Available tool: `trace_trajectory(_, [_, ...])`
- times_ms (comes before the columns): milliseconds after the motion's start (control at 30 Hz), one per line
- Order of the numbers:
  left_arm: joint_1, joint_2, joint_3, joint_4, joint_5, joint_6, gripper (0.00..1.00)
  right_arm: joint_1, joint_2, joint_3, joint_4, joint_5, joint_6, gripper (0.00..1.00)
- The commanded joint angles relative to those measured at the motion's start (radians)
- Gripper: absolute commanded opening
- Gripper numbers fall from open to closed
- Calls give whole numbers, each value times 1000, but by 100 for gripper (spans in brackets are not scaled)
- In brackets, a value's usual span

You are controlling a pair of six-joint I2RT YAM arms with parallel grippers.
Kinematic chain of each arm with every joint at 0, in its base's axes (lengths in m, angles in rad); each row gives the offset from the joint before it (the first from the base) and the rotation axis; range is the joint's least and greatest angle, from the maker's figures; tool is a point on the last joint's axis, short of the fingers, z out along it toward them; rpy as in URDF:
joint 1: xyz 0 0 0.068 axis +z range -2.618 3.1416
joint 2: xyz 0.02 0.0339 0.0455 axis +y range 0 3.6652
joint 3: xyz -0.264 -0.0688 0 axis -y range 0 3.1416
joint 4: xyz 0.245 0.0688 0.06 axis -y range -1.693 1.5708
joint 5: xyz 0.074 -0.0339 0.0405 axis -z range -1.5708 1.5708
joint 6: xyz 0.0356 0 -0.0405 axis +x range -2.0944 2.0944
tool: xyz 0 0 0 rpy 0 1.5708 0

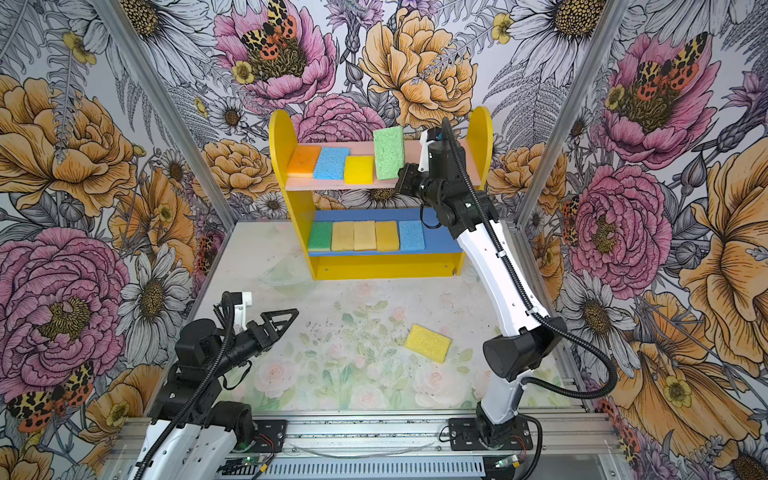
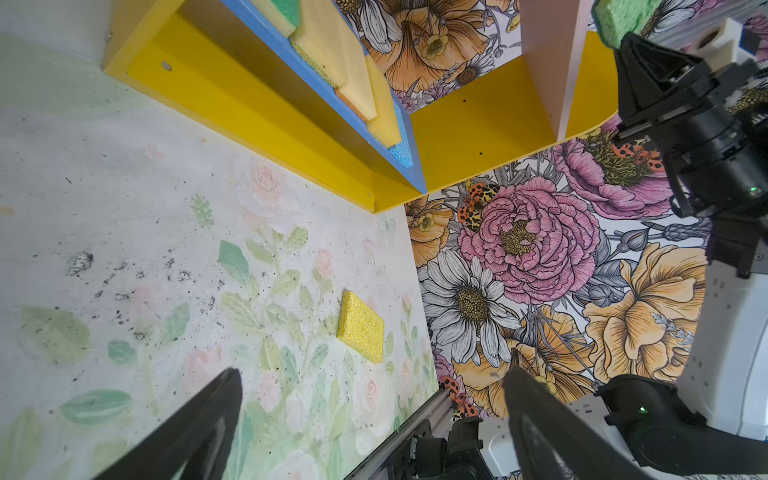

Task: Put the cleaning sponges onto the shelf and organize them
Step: 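Carry the green sponge up to the pink top shelf with the right gripper, then lower the green sponge onto the pink shelf beside the yellow sponge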

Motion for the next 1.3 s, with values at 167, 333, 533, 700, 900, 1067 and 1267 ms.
trace_trajectory(167, [9, 41, -11, -13, 23, 34, 99, -26, 34, 58, 6, -103, 65, 0])
trace_trajectory(333, [14, 61, -11, -13, 23, 32, 99, -35, 41, 57, 8, -124, 69, 1])
trace_trajectory(533, [18, 78, -12, -12, 35, 25, 99, -35, 33, 54, 7, -125, 67, 25])
trace_trajectory(700, [21, 81, -12, -12, 42, 21, 99, -38, 29, 43, 9, -117, 68, 37])
trace_trajectory(900, [23, 78, -15, -11, 48, 18, 99, -40, 19, 40, 8, -105, 61, 42])
trace_trajectory(1067, [23, 78, -15, -12, 48, 17, 99, -64, 41, 60, 7, -128, 67, 47])
trace_trajectory(1267, [24, 73, -17, -15, 51, 16, 99, -82, 81, 99, 7, -145, 80, 57])
